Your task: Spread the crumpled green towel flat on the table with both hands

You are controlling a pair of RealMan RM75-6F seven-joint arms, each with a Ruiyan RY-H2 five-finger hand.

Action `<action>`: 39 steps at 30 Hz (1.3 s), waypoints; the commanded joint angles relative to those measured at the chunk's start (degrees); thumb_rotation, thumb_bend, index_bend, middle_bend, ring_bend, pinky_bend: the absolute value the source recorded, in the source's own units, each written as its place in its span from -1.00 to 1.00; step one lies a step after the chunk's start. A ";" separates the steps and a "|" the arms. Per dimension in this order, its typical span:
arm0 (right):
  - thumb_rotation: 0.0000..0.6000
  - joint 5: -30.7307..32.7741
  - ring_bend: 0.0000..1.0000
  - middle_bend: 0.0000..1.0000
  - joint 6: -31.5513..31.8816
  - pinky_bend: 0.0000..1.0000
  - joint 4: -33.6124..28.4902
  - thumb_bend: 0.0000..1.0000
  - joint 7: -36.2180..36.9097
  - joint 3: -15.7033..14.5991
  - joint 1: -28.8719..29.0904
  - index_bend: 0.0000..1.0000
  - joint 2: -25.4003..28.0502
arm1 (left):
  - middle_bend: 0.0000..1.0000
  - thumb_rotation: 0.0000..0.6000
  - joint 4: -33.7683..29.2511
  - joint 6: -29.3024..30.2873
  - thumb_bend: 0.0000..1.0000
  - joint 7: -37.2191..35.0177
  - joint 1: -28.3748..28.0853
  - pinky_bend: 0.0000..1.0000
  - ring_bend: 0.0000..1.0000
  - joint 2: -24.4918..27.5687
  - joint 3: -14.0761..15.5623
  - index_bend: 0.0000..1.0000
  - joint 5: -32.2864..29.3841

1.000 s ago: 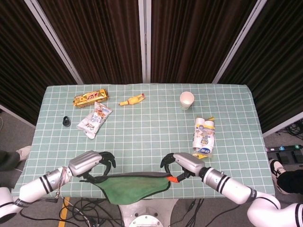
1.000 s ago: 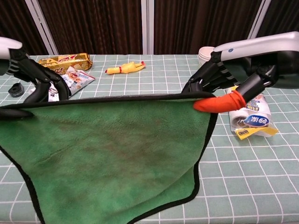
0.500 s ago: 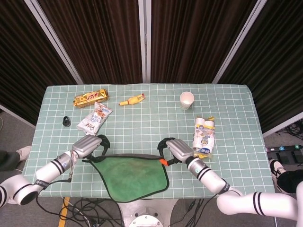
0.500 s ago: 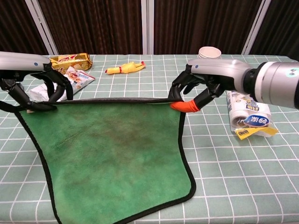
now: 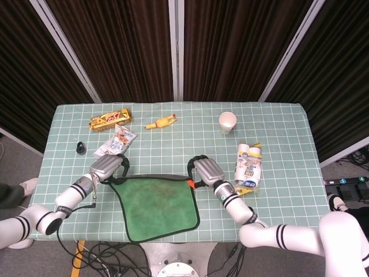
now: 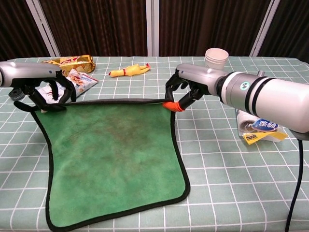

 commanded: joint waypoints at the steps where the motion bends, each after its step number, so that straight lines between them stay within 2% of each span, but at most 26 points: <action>1: 0.88 0.33 -0.66 -0.36 -0.25 -0.71 4.78 0.25 -1.01 1.15 1.48 0.39 -3.49 | -0.26 1.00 2.94 -1.02 0.06 0.62 -0.40 -0.32 -0.60 -1.92 -0.78 0.32 -1.32; 10: 0.87 0.03 -0.67 -0.37 -1.93 -0.74 13.21 0.21 -2.15 2.88 3.80 0.38 -9.04 | -0.26 1.00 9.41 -3.12 0.04 1.99 -1.10 -0.33 -0.60 -5.54 -1.56 0.27 -2.94; 16: 0.86 0.31 -0.69 -0.39 -2.89 -0.75 16.46 0.16 -3.51 3.55 4.89 0.31 -11.25 | -0.29 1.00 11.61 -3.46 0.03 2.71 -0.90 -0.33 -0.60 -6.89 -1.89 0.22 -3.72; 18: 0.87 0.22 -0.71 -0.42 -2.98 -0.77 17.20 0.12 -4.01 3.59 5.08 0.23 -11.84 | -0.31 1.00 11.90 -3.81 0.00 2.75 -0.83 -0.33 -0.61 -6.99 -1.98 0.15 -4.03; 24: 0.80 0.37 -0.80 -0.54 -3.19 -0.82 18.55 -0.05 -5.85 3.65 5.49 -0.29 -12.97 | -0.46 1.00 13.11 -4.08 -0.14 3.91 -0.56 -0.33 -0.68 -7.90 -2.14 -0.18 -4.75; 31: 0.77 1.10 -0.89 -0.69 -3.29 -0.87 20.89 -0.25 -8.68 4.24 6.65 -0.75 -14.91 | -0.57 1.00 15.77 -5.02 -0.27 5.35 -0.62 -0.35 -0.73 -9.66 -2.80 -0.34 -6.50; 34: 0.76 1.56 -0.93 -0.75 -3.38 -0.90 21.98 -0.42 -10.07 4.48 7.23 -0.95 -15.84 | -0.63 1.00 16.86 -4.97 -0.37 6.21 -0.52 -0.38 -0.76 -10.40 -3.12 -0.40 -7.27; 36: 0.74 2.12 -0.96 -0.80 -3.49 -0.91 22.45 -0.53 -10.96 4.80 7.59 -0.99 -16.33 | -0.66 0.98 17.60 -5.26 -0.44 7.00 -0.49 -0.41 -0.78 -10.81 -3.16 -0.44 -7.83; 37: 0.72 2.32 -0.98 -0.84 -3.45 -0.94 22.58 -0.61 -11.27 4.97 7.71 -1.00 -16.49 | -0.70 0.87 17.80 -5.43 -0.50 7.25 -0.48 -0.42 -0.80 -10.94 -3.26 -0.48 -8.19; 39: 0.71 2.67 -1.00 -0.89 -3.52 -0.97 22.76 -0.74 -12.03 5.19 7.97 -1.00 -16.72 | -0.76 0.51 18.22 -5.21 -0.60 7.68 -0.32 -0.44 -0.84 -11.33 -3.59 -0.52 -8.79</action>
